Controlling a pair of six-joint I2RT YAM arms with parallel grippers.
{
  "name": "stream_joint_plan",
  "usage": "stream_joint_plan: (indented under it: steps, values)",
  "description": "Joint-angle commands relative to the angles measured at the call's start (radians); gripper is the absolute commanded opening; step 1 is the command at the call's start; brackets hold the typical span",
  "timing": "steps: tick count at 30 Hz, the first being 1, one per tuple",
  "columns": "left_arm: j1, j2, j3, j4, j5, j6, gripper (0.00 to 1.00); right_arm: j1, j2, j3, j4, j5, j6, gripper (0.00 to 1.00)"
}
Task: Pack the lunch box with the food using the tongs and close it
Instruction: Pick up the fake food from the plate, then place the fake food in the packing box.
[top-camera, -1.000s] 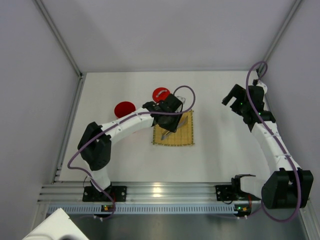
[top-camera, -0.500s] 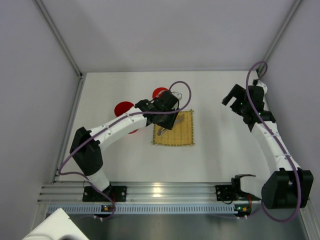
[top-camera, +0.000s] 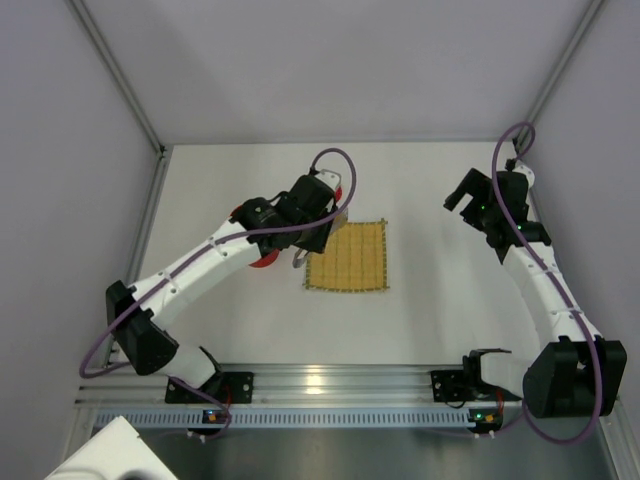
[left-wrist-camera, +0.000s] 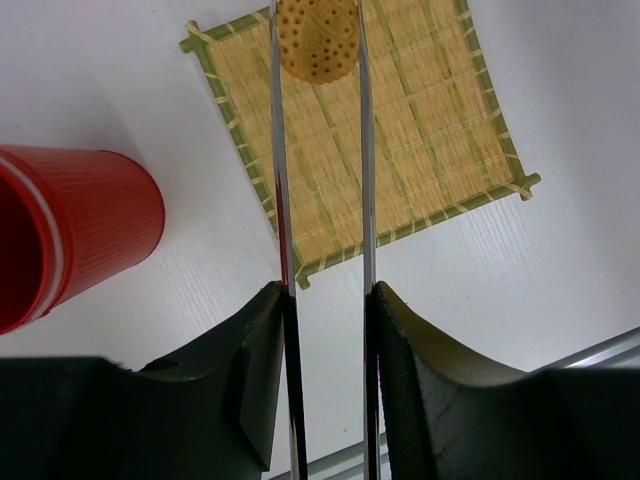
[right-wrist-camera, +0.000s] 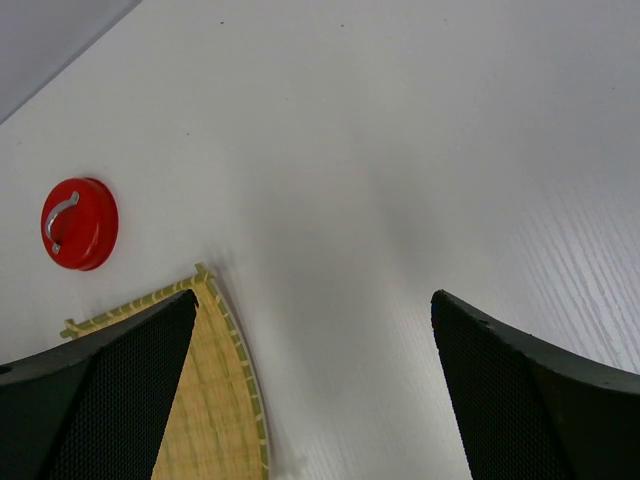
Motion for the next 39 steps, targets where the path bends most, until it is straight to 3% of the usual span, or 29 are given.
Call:
stream_joint_plan:
  steps: [1,20,39]
  values:
    - [0.003,-0.081,0.053,-0.055,-0.085,-0.009,0.43,0.010,-0.007,0.016,0.045,0.004,-0.009,0.99]
    - [0.112,-0.326,0.027,-0.291,-0.257,-0.077,0.45,0.012,0.009,0.020,0.057,-0.019,-0.001,1.00]
    - [0.156,-0.371,-0.065,-0.314,-0.266,-0.101,0.50,0.013,0.006,0.015,0.057,-0.025,-0.001,1.00]
